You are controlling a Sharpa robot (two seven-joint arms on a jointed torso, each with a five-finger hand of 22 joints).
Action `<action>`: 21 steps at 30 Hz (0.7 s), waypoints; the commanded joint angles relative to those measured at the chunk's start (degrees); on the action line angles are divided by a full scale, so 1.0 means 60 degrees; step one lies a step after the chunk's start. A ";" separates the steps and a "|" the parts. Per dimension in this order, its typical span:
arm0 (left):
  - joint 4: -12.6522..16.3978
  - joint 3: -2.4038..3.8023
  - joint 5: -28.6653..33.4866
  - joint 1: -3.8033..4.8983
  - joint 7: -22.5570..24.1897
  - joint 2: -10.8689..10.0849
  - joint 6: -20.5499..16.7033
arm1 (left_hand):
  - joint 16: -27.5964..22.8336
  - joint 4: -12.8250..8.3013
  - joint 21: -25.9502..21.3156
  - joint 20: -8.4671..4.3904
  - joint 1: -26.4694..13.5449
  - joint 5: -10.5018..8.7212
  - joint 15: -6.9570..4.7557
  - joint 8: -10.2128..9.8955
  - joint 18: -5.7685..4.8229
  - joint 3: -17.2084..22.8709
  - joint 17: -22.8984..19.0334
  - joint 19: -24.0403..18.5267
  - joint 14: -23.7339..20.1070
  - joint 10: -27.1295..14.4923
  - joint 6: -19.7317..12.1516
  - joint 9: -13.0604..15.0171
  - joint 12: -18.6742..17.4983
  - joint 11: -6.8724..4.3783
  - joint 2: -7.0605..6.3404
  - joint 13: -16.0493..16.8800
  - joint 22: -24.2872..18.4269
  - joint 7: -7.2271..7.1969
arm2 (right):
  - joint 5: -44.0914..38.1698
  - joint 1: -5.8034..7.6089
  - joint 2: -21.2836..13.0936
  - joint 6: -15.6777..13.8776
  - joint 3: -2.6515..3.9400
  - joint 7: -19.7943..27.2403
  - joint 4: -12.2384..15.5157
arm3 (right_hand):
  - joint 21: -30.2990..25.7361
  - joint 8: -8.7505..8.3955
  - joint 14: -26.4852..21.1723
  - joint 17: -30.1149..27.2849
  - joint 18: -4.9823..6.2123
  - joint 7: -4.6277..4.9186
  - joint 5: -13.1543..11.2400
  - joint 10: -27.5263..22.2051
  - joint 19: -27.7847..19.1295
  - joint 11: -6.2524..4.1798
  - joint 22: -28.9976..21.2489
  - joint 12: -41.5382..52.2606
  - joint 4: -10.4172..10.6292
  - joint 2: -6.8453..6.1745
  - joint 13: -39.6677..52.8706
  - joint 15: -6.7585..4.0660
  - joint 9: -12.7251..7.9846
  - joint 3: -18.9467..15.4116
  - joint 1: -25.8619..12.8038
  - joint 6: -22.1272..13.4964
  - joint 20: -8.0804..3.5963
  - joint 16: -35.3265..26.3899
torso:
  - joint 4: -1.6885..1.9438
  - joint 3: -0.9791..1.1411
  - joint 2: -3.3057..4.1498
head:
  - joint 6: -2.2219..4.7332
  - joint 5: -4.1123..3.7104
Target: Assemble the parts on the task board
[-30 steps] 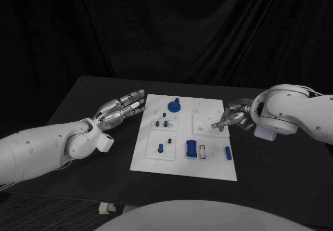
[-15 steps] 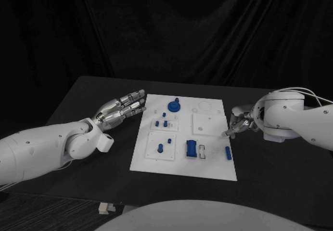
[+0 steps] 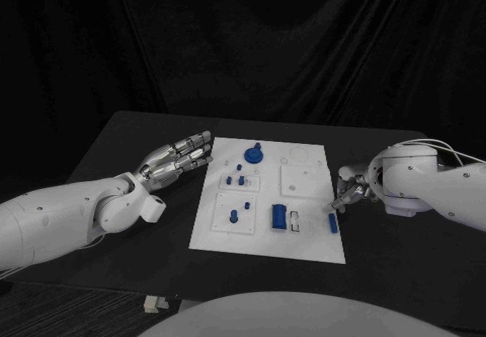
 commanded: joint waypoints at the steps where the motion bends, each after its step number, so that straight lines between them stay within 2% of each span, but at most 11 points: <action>1: 0.0005 0.0009 0.0052 -0.0014 0.0900 0.0006 0.0134 | 0.0186 -0.0279 0.0039 -0.0020 -0.0024 0.0221 0.0083 0.0038 0.0078 0.0053 0.0036 0.0094 0.0051 -0.0017 0.0026 0.0045 0.0191 0.0106 0.0119 0.0028 0.0089 0.0004 | 0.0038 -0.0053 0.0010 0.0014 0.0003 -0.0184 -0.0013 | -0.0094 -0.0189 0.0900 0.1897 -0.0417 0.0112 -0.0274 0.1059 0.0234 0.0066 0.1943 0.0157 0.0049 0.0014 0.2547 0.0047 -0.0173 0.0140 -0.0262 0.0026 -0.0027 -0.0020 | -0.0005 -0.0001 0.0004 | -0.0001 -0.0011; 4: -0.0002 0.0009 0.0052 -0.0016 0.0902 0.0009 0.0140 | 0.0187 -0.0288 0.0038 -0.0020 -0.0020 0.0232 0.0086 0.0039 0.0077 0.0057 0.0036 0.0093 0.0051 -0.0017 0.0027 0.0045 0.0192 0.0115 0.0118 0.0027 0.0083 0.0006 | 0.0066 -0.0079 0.0022 -0.0007 0.0003 -0.0183 -0.0018 | -0.0116 -0.0211 0.0897 0.1883 -0.0412 0.0117 -0.0276 0.1059 0.0226 0.0069 0.1936 0.0157 0.0044 0.0014 0.2547 0.0050 -0.0194 0.0146 -0.0255 0.0019 -0.0024 -0.0030 | 0.0000 -0.0003 0.0005 | -0.0001 -0.0028; 9: -0.0019 0.0009 0.0052 -0.0020 0.0909 0.0018 0.0147 | 0.0187 -0.0300 0.0039 -0.0020 -0.0015 0.0245 0.0088 0.0038 0.0076 0.0062 0.0036 0.0094 0.0051 -0.0017 0.0020 0.0044 0.0188 0.0122 0.0117 0.0026 0.0085 0.0010 | 0.0088 -0.0135 0.0034 -0.0040 0.0003 -0.0183 -0.0025 | -0.0307 -0.0529 0.0874 0.1786 -0.0374 0.0221 -0.0210 0.1059 0.0151 0.0152 0.1879 0.0157 -0.0027 -0.0022 0.2547 0.0112 -0.0504 0.0206 -0.0192 -0.0144 0.0031 -0.0103 | 0.0003 -0.0004 -0.0001 | -0.0001 -0.0024; 21: -0.0028 0.0009 0.0052 -0.0032 0.0908 0.0025 0.0159 | 0.0185 -0.0309 0.0037 -0.0020 -0.0010 0.0255 0.0090 0.0038 0.0075 0.0067 0.0035 0.0092 0.0049 -0.0017 0.0019 0.0044 0.0191 0.0127 0.0117 0.0027 0.0079 0.0011 | 0.0144 -0.0324 0.0092 -0.0048 0.0003 -0.0183 -0.0096 | -0.0541 -0.0825 0.0861 0.1739 -0.0328 0.0327 -0.0093 0.1059 0.0069 0.0244 0.1812 0.0157 -0.0128 -0.0021 0.2547 0.0190 -0.0838 0.0303 -0.0100 -0.0290 0.0103 -0.0136 | 0.0001 -0.0002 -0.0003 | -0.0001 -0.0038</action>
